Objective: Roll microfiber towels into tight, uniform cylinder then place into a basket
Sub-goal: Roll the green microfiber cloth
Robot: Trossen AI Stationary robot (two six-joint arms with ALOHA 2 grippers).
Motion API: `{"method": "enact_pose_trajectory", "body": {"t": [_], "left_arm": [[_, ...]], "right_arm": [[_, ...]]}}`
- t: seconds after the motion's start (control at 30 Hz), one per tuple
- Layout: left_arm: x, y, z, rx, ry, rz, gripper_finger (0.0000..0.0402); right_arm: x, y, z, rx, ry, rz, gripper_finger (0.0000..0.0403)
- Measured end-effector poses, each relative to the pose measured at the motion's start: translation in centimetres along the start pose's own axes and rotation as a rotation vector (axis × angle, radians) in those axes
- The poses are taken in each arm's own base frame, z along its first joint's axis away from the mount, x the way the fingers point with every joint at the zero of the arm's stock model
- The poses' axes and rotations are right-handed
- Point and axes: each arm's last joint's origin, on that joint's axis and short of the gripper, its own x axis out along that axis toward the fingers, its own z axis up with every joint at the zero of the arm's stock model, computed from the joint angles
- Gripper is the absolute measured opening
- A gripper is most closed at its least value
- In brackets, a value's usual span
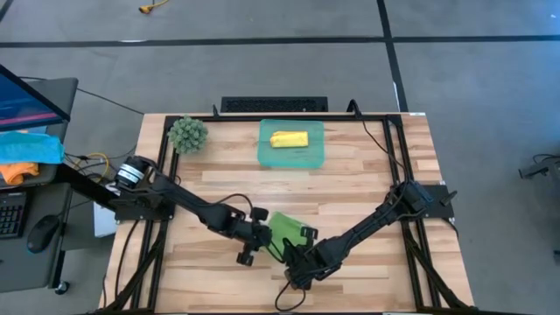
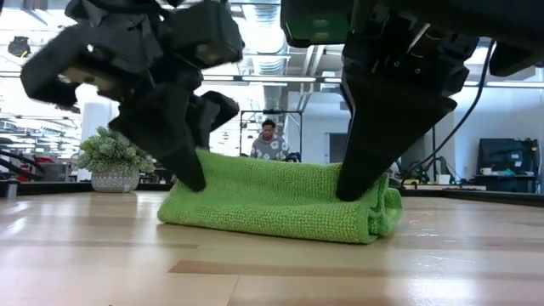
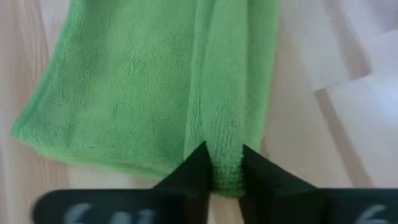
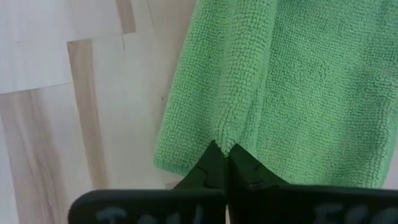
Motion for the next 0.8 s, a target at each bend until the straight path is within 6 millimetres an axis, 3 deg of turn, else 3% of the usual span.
{"method": "enact_pose_trajectory", "body": {"t": [0.13,0.5,0.8], "left_arm": [[-0.6,-0.5,0.3,0.001,-0.023,-0.012,0.0007],[-1.5,-2.2,0.1,-0.115,0.000,-0.123,0.0003],[-1.5,-2.3,-0.3,-0.220,0.052,-0.116,0.0004]], "right_arm": [[-0.7,0.4,0.4,-0.002,-0.013,0.013,0.0020],[-1.8,1.8,0.7,0.056,-0.041,0.092,0.0013],[-2.0,2.9,1.5,0.155,-0.080,0.249,0.0007]]}}
